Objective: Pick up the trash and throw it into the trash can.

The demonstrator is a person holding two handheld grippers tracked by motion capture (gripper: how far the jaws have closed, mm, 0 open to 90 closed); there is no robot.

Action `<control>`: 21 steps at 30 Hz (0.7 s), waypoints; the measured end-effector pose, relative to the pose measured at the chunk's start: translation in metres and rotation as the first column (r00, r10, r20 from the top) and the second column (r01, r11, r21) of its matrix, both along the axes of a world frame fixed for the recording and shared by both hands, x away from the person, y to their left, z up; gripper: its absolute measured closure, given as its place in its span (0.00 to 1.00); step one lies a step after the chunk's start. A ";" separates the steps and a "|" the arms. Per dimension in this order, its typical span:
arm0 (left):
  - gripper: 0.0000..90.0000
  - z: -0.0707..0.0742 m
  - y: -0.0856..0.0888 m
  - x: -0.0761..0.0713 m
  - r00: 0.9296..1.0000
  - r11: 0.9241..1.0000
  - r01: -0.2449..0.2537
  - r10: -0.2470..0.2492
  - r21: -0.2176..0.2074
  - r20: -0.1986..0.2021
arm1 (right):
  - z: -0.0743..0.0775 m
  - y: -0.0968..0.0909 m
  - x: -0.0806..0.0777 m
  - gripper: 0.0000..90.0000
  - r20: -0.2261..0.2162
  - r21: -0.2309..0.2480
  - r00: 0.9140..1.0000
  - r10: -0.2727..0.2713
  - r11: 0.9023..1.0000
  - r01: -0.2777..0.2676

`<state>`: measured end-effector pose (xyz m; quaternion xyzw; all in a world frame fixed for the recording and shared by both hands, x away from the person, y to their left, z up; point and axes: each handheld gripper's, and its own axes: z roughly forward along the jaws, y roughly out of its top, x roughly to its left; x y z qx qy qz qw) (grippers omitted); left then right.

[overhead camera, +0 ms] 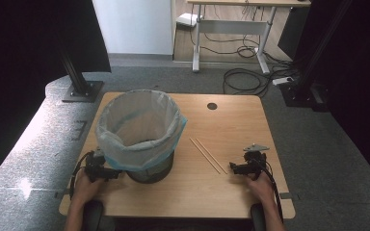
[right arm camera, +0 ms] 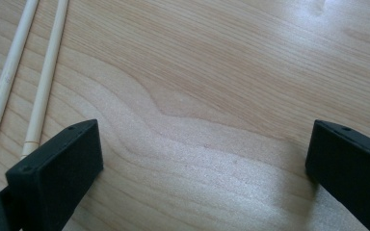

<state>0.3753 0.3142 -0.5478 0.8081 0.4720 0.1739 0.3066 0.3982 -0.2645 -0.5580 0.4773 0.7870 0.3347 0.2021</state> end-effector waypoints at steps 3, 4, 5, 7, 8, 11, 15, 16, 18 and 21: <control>0.00 0.000 0.000 0.000 1.000 1.000 0.000 0.000 0.000 0.000 | 0.000 0.000 0.000 0.00 -0.001 0.001 1.000 0.000 1.000 0.000; 0.00 0.000 0.000 0.000 1.000 1.000 0.000 0.000 0.000 0.000 | 0.000 0.000 0.000 0.00 0.000 0.000 1.000 0.000 1.000 0.000; 0.00 0.000 0.000 0.000 1.000 1.000 0.000 0.000 0.000 0.000 | 0.000 0.000 0.000 0.00 -0.001 0.001 1.000 0.000 1.000 0.000; 0.00 0.000 0.000 0.000 1.000 1.000 0.000 0.000 0.000 0.000 | 0.000 0.000 0.000 0.00 0.000 0.000 1.000 0.000 1.000 0.000; 0.00 0.000 0.000 0.000 1.000 1.000 0.000 0.000 0.000 0.000 | 0.000 0.000 0.000 0.00 -0.001 0.001 1.000 0.000 1.000 0.000; 0.00 0.000 0.000 0.000 1.000 1.000 0.000 0.000 0.000 0.000 | 0.000 0.000 0.000 0.00 0.000 0.001 1.000 0.005 1.000 -0.005; 0.00 0.000 0.000 0.000 1.000 1.000 0.000 0.000 0.000 0.000 | 0.000 0.000 0.000 0.00 0.000 0.001 1.000 0.012 1.000 -0.012; 0.00 0.000 0.000 0.000 1.000 1.000 0.000 0.000 0.000 0.000 | 0.000 0.000 0.001 0.00 0.000 0.002 1.000 0.017 1.000 -0.017; 0.00 0.000 0.000 0.000 1.000 1.000 0.000 0.000 0.000 0.000 | 0.002 0.000 0.000 0.06 -0.003 0.001 1.000 0.031 1.000 -0.031; 0.00 0.000 0.000 0.000 1.000 1.000 -0.001 0.001 -0.002 0.000 | 0.005 0.003 -0.003 0.13 0.014 -0.008 0.998 0.062 0.998 -0.062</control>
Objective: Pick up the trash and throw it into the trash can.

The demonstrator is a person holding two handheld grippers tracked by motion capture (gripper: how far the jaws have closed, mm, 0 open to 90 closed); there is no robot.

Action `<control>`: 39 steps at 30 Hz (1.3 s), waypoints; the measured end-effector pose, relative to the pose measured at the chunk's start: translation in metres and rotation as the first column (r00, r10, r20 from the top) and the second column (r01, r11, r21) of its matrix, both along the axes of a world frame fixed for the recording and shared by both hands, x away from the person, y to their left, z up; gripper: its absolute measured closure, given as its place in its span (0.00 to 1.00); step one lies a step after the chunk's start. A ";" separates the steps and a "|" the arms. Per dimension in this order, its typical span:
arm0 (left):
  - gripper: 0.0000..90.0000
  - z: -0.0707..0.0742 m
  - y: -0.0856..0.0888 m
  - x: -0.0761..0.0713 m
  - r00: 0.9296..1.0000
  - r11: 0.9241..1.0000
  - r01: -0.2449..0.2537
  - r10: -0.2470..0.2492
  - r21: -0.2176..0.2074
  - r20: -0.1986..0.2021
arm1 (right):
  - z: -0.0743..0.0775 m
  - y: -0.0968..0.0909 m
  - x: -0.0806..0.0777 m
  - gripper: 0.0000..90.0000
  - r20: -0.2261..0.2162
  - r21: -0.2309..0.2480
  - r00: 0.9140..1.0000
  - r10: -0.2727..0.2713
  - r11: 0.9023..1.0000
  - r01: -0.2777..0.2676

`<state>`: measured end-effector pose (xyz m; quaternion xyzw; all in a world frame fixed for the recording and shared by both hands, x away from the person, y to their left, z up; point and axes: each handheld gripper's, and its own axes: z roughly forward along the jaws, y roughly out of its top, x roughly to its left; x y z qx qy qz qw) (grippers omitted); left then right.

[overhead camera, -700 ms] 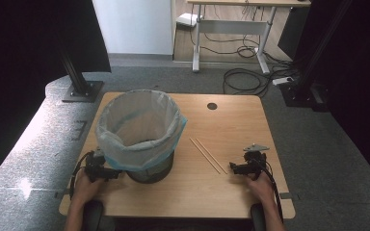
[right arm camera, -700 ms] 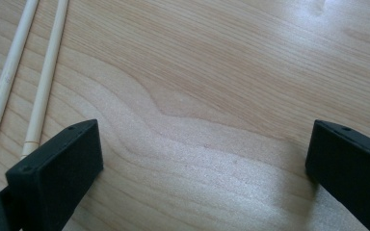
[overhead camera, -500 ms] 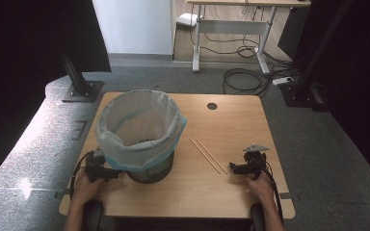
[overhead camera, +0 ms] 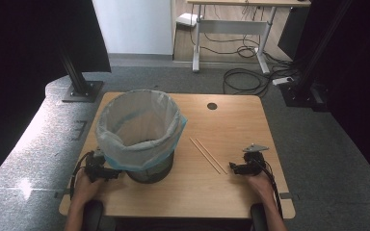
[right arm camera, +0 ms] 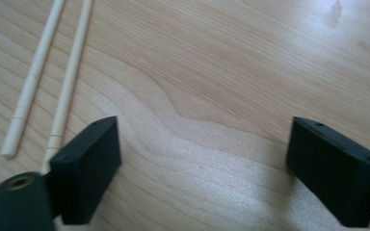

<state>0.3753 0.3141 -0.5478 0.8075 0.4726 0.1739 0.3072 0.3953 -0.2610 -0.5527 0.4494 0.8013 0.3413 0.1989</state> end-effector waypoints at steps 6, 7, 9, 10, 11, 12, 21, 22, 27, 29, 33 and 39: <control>0.00 0.000 0.000 0.000 1.000 1.000 0.002 -0.002 0.003 -0.001 | 0.008 0.012 -0.001 0.14 -0.015 0.026 0.998 0.065 0.998 -0.065; 0.00 0.000 0.000 0.000 1.000 1.000 0.002 -0.002 0.003 -0.001 | 0.009 0.014 -0.001 0.14 -0.017 0.027 0.997 0.073 0.997 -0.073; 0.00 0.000 0.000 0.000 1.000 1.000 0.002 -0.002 0.003 -0.001 | 0.012 0.020 0.000 0.14 -0.019 0.030 0.995 0.095 0.995 -0.094; 0.00 0.000 0.000 0.000 1.000 1.000 0.002 -0.002 0.003 -0.001 | 0.013 0.023 0.001 0.15 -0.023 0.026 0.995 0.098 0.995 -0.097; 0.00 0.000 0.000 0.000 1.000 1.000 0.002 -0.002 0.003 -0.001 | 0.014 0.026 0.001 0.17 -0.027 0.019 0.994 0.105 0.994 -0.105; 0.00 0.000 0.000 0.000 1.000 1.000 0.002 -0.002 0.003 -0.001 | 0.014 0.028 0.002 0.22 -0.032 0.014 0.992 0.118 0.993 -0.118; 0.00 0.000 0.000 0.000 1.000 1.000 0.002 -0.002 0.003 -0.001 | 0.013 0.041 0.005 0.46 -0.055 0.013 0.984 0.170 0.985 -0.170; 0.00 0.000 0.000 0.000 1.000 1.000 0.002 -0.002 0.003 -0.001 | 0.013 0.042 0.004 0.49 -0.056 0.008 0.983 0.175 0.985 -0.175; 0.00 0.000 0.000 0.000 1.000 1.000 0.002 -0.002 0.003 -0.001 | 0.011 0.046 0.002 0.61 -0.063 -0.013 0.981 0.183 0.983 -0.184; 0.00 0.000 0.000 0.000 1.000 1.000 0.002 -0.002 0.003 -0.001 | 0.012 0.047 0.001 0.79 -0.064 -0.014 0.978 0.199 0.980 -0.200; 0.00 0.000 0.000 0.000 1.000 1.000 0.002 -0.002 0.003 -0.001 | 0.012 0.046 0.001 0.94 -0.081 0.009 0.978 0.190 0.982 -0.190; 0.00 0.000 0.000 0.000 1.000 1.000 0.002 -0.002 0.003 -0.001 | 0.015 0.046 0.001 0.94 -0.125 0.022 0.980 0.158 0.987 -0.156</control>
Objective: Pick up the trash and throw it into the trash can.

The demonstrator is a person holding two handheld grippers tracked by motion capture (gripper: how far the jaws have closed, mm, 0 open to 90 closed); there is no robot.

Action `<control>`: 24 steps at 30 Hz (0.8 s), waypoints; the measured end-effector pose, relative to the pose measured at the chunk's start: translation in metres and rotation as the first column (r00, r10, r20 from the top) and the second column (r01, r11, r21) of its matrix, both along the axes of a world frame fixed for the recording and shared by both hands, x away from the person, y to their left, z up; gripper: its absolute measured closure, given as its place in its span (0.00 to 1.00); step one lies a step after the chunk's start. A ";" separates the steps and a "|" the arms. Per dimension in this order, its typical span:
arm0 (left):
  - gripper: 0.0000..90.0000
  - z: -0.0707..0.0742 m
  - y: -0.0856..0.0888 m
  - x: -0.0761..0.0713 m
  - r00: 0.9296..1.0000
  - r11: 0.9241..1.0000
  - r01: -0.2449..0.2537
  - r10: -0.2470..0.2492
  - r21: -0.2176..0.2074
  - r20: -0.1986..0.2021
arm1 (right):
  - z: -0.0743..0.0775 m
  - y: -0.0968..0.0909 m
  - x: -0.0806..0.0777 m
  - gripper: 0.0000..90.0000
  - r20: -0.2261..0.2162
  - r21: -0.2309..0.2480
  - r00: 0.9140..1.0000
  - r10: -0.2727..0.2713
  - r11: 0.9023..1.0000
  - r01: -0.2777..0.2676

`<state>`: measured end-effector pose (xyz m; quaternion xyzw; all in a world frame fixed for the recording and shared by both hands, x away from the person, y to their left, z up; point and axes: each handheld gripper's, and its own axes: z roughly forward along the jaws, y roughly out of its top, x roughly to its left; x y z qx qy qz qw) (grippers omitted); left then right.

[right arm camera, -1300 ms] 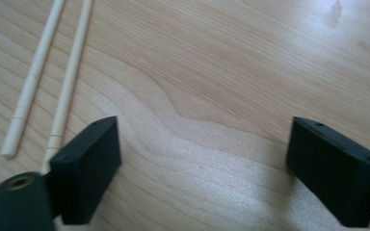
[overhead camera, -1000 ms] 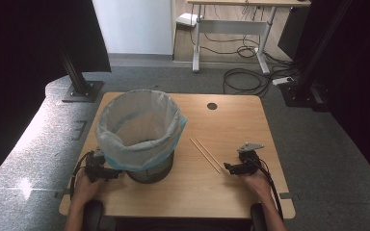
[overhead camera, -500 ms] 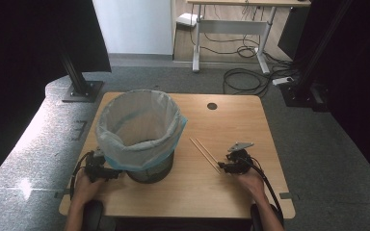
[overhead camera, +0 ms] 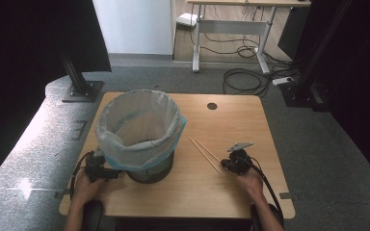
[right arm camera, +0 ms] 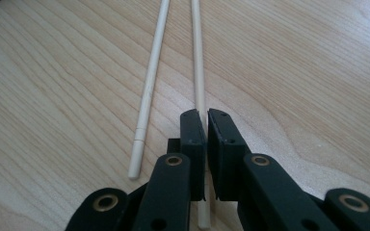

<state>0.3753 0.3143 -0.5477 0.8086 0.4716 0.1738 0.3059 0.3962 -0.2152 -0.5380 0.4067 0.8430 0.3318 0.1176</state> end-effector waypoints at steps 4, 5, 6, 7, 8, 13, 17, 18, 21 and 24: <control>0.00 0.000 0.000 0.000 1.000 1.000 0.000 0.000 0.000 0.000 | 0.001 0.000 0.000 0.94 -0.013 0.004 1.000 -0.001 1.000 0.001; 0.00 0.000 0.000 0.000 1.000 1.000 0.000 0.000 0.000 0.000 | 0.001 0.000 0.000 0.94 -0.013 0.004 1.000 -0.001 1.000 0.001; 0.00 0.000 0.000 0.000 1.000 1.000 0.000 0.000 0.000 0.000 | 0.001 0.000 0.000 0.94 -0.013 0.002 1.000 -0.001 1.000 0.001; 0.00 0.000 0.000 0.000 1.000 1.000 0.000 0.000 0.000 0.000 | 0.002 0.000 0.000 0.94 -0.015 0.003 1.000 0.003 1.000 -0.003; 0.00 0.000 0.000 0.000 1.000 1.000 0.000 0.000 0.000 0.000 | 0.002 0.000 0.000 0.94 -0.015 0.003 1.000 0.003 1.000 -0.003; 0.00 0.000 0.000 0.000 1.000 1.000 0.000 0.000 0.000 0.000 | 0.010 0.000 -0.001 0.94 -0.012 0.015 1.000 0.003 1.000 -0.003; 0.00 0.000 0.000 0.000 1.000 1.000 0.000 0.000 0.000 0.000 | 0.021 0.000 0.000 0.94 -0.004 0.035 1.000 0.008 0.999 -0.007; 0.00 0.000 0.000 0.000 1.000 1.000 0.000 0.000 0.000 0.000 | 0.023 0.000 0.001 0.94 0.000 0.043 1.000 0.012 0.999 -0.012; 0.00 0.000 0.000 0.000 1.000 1.000 0.000 0.000 0.000 0.000 | 0.029 0.000 0.001 0.94 0.000 0.049 1.000 0.011 0.999 -0.011; 0.00 0.000 0.000 0.000 1.000 1.000 0.000 0.000 0.000 0.000 | 0.040 -0.001 0.001 0.94 0.006 0.054 1.000 0.017 0.998 -0.018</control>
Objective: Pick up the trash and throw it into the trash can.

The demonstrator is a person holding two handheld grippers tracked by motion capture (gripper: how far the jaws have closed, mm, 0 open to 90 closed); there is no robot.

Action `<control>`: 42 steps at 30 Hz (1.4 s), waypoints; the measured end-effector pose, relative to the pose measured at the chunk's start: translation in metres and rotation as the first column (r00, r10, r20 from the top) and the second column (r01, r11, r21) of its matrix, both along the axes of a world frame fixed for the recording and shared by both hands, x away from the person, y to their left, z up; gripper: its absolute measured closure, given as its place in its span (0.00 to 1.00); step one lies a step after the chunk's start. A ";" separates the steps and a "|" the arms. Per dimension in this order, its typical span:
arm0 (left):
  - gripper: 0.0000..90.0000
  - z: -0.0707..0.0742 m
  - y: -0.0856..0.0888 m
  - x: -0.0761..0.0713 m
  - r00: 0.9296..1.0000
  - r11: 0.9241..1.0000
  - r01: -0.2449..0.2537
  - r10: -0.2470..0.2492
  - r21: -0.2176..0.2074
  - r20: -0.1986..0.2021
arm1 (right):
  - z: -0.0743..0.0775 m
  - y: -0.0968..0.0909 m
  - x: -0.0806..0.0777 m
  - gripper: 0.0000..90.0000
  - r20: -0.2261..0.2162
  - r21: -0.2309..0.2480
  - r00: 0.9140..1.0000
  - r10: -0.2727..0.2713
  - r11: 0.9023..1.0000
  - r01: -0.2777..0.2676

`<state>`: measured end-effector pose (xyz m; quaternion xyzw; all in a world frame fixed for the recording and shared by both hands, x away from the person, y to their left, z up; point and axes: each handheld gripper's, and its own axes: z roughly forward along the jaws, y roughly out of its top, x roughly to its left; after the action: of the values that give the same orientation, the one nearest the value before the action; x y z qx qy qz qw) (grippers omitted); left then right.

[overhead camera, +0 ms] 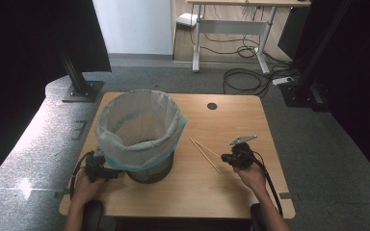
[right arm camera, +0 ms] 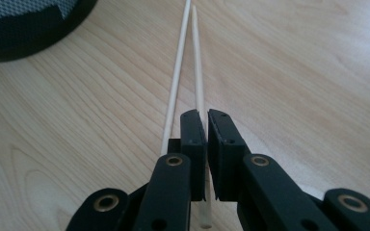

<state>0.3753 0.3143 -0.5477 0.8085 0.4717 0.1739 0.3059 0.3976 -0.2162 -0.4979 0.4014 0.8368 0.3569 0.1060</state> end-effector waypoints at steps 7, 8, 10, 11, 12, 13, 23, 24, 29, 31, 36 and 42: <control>0.00 0.000 0.000 0.000 1.000 1.000 0.000 0.000 0.000 -0.001 | 0.018 -0.001 0.001 0.94 0.014 0.018 1.000 0.007 1.000 -0.007; 0.00 0.000 0.000 0.000 1.000 1.000 0.000 0.000 0.000 0.000 | 0.021 -0.001 0.002 0.94 0.017 0.023 1.000 0.007 1.000 -0.008; 0.00 0.000 0.000 0.000 1.000 1.000 0.000 0.000 0.001 -0.001 | 0.027 -0.002 0.002 0.94 0.025 0.028 1.000 0.011 1.000 -0.012; 0.00 0.000 0.000 0.000 1.000 1.000 0.000 0.000 0.001 -0.001 | 0.034 -0.002 0.002 0.94 0.029 0.036 0.999 0.015 0.999 -0.016; 0.00 0.000 0.000 0.000 1.000 1.000 0.000 0.000 0.001 -0.001 | 0.037 -0.002 0.003 0.94 0.029 0.041 0.999 0.016 0.999 -0.017; 0.00 0.000 0.000 0.000 1.000 1.000 0.000 0.000 0.001 0.000 | 0.037 -0.002 0.003 0.94 0.029 0.041 0.999 0.016 0.999 -0.017; 0.00 0.000 0.000 0.000 1.000 1.000 0.000 0.000 0.001 0.000 | 0.077 -0.003 0.005 0.94 0.053 0.086 0.998 0.041 0.995 -0.046; 0.00 0.000 -0.001 0.000 1.000 1.000 -0.006 0.006 -0.006 0.002 | 0.082 -0.002 0.006 0.94 0.059 0.089 0.997 0.044 0.995 -0.049; 0.00 0.000 0.000 0.000 1.000 1.000 -0.004 0.004 -0.004 0.002 | 0.114 0.001 0.008 0.94 0.086 0.092 0.994 0.062 0.993 -0.070; 0.00 0.000 0.000 0.000 1.000 1.000 -0.004 0.004 -0.004 0.001 | 0.125 0.003 0.008 0.94 0.094 0.082 0.993 0.066 0.994 -0.074; 0.00 0.000 0.000 0.000 1.000 1.000 -0.002 0.002 -0.002 0.001 | 0.146 0.005 0.010 0.95 0.114 0.076 0.991 0.070 0.994 -0.079; 0.00 0.000 0.000 0.000 1.000 1.000 -0.002 0.002 -0.003 0.000 | 0.184 0.006 0.014 0.94 0.142 0.086 0.987 0.081 0.992 -0.094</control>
<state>0.3753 0.3141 -0.5478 0.8076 0.4726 0.1737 0.3070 0.4116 -0.2101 -0.3139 0.3429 0.8270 0.4264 0.1290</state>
